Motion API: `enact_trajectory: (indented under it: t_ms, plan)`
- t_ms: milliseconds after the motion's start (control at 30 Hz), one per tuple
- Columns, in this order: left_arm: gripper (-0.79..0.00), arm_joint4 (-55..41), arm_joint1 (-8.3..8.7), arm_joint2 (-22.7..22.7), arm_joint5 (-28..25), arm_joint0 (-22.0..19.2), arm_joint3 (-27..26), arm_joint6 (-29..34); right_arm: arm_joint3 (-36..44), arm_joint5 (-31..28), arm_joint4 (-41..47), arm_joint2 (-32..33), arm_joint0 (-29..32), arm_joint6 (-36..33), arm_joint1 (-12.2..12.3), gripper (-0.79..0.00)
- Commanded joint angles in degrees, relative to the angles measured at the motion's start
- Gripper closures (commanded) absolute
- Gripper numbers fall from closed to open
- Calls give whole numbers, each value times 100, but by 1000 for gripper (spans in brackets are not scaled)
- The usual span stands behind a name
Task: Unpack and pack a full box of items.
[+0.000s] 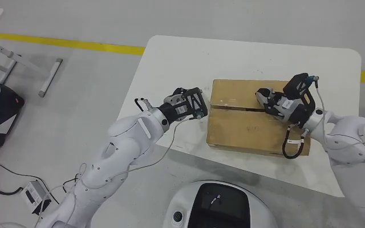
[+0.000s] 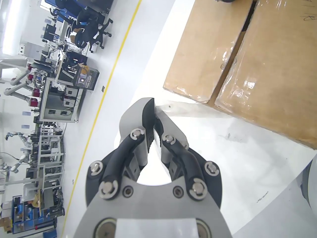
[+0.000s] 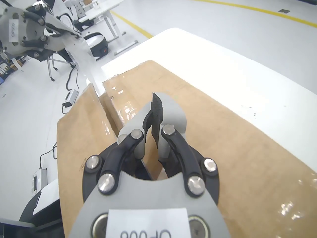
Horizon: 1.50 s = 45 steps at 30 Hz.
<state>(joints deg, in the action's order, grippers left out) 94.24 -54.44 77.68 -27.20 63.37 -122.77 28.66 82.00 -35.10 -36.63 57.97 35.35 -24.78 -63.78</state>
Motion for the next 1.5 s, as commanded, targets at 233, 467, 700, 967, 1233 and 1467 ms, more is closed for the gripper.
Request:
enact_trajectory:
  t_ms: [233,467,700,967,1233,1467]
  plan:
    - [0,12,-35,-63,-43,-75,82,3,286,-786,-78,89,144,-140,61,0]
    - [0,-27,-55,-37,-78,-112,124,13,217,-790,-117,-80,195,-340,42,0]
    - [0,-162,-52,179,-174,-33,66,91,77,-612,-211,-200,143,-344,-3,0]
    - [-3,-753,-51,475,-334,119,-129,157,-21,-506,-92,-272,110,-413,-40,0]
    - [-71,-1236,-65,471,-458,49,-148,289,-69,-429,8,-296,47,-592,-61,0]
    - [-92,-1275,-81,367,-430,-62,-142,305,-117,-426,64,-293,-2,-732,-68,0]
